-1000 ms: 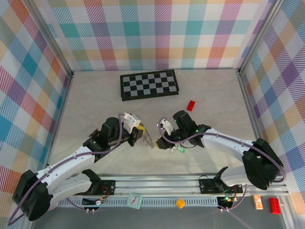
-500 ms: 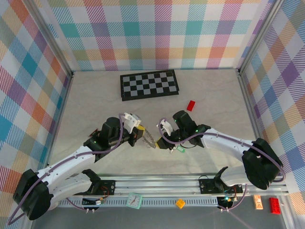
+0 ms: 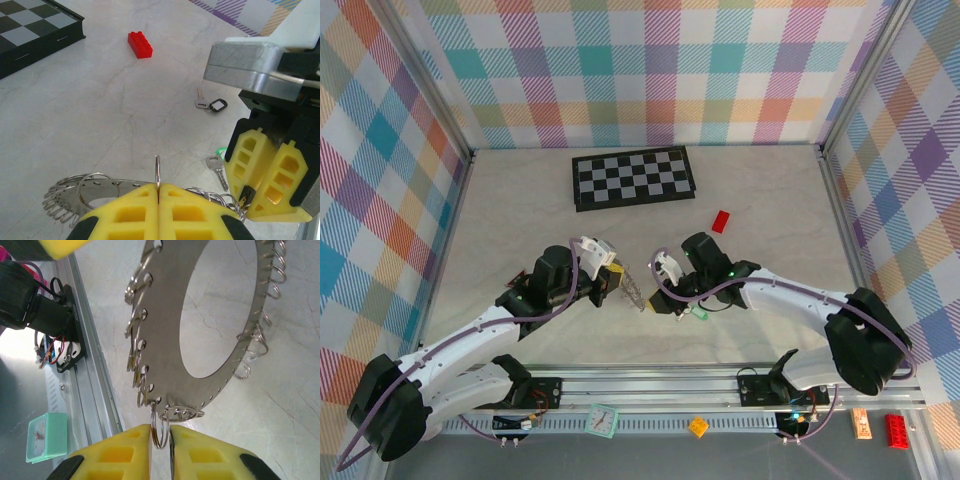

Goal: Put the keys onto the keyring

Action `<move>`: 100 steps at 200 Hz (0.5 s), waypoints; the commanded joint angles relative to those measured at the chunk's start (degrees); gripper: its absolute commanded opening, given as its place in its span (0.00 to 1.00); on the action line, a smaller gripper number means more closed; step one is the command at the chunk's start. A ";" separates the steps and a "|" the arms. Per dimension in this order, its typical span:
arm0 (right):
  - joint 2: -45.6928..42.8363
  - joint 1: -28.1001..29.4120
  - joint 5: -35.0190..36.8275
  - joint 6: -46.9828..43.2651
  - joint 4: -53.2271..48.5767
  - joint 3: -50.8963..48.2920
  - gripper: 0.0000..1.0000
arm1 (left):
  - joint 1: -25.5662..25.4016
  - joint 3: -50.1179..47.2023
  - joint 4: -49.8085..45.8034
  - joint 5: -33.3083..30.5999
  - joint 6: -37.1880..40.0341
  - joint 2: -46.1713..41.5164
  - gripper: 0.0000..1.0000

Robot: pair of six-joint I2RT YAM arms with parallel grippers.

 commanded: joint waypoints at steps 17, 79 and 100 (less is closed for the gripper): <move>1.03 0.70 -1.74 -1.31 -0.76 2.15 0.18 | -0.67 0.35 2.23 1.63 -0.52 -0.11 0.00; 1.22 0.88 -1.47 -0.71 0.41 2.25 0.15 | -0.65 0.34 2.05 1.81 -0.52 -0.10 0.00; 1.39 0.88 -1.74 -0.51 0.83 2.38 0.15 | -0.65 0.35 2.04 1.81 -0.53 -0.10 0.00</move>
